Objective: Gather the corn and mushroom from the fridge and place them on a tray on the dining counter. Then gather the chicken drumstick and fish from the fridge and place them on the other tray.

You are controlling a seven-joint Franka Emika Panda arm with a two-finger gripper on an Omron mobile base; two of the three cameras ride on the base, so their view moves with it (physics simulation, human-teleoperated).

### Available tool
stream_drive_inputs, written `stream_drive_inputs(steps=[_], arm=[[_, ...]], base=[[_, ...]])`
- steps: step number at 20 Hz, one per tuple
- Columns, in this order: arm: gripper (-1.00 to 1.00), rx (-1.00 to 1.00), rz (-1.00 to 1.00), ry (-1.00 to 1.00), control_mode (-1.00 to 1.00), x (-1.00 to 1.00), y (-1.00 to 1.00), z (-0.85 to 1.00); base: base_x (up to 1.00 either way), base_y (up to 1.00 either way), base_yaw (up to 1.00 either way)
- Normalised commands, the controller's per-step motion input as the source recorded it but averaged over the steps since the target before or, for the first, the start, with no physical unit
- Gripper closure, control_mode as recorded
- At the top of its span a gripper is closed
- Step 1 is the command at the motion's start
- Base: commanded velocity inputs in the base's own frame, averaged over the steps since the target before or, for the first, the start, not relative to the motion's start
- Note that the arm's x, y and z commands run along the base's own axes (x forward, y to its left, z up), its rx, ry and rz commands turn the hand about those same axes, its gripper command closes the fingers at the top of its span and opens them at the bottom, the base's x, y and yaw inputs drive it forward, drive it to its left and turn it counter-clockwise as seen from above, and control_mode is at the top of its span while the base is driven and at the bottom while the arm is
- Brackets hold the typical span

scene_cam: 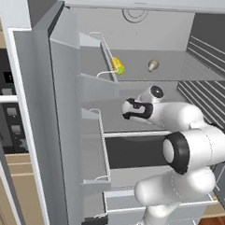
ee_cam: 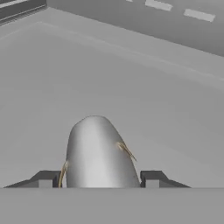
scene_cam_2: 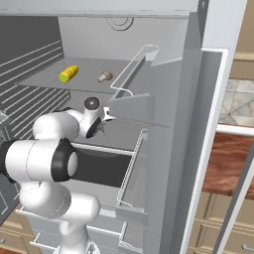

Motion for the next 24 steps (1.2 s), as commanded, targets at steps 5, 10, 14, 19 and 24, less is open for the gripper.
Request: stream_drive_inputs(steps=[5, 10, 14, 19, 24], arm=[[1.00, 0.00, -0.08, -0.15, -1.00, -0.54, 0.00, 0.14], [1.00, 0.00, -0.09, 0.00, -1.00, -0.64, 0.00, 0.58], [1.00, 0.00, -0.04, 0.00, -1.00, -0.46, -0.07, 0.82], [1.00, 0.00, -0.01, -0.01, -1.00, -0.58, -0.09, 0.55], [1.00, 0.00, 0.00, -0.01, -1.00, -0.70, -0.09, 0.40]], base=[[0.00, 0.00, 0.00], [0.00, 0.00, 0.00], [0.00, 0.00, 0.00], [0.00, 0.00, 0.00], [0.00, 0.00, 0.00]])
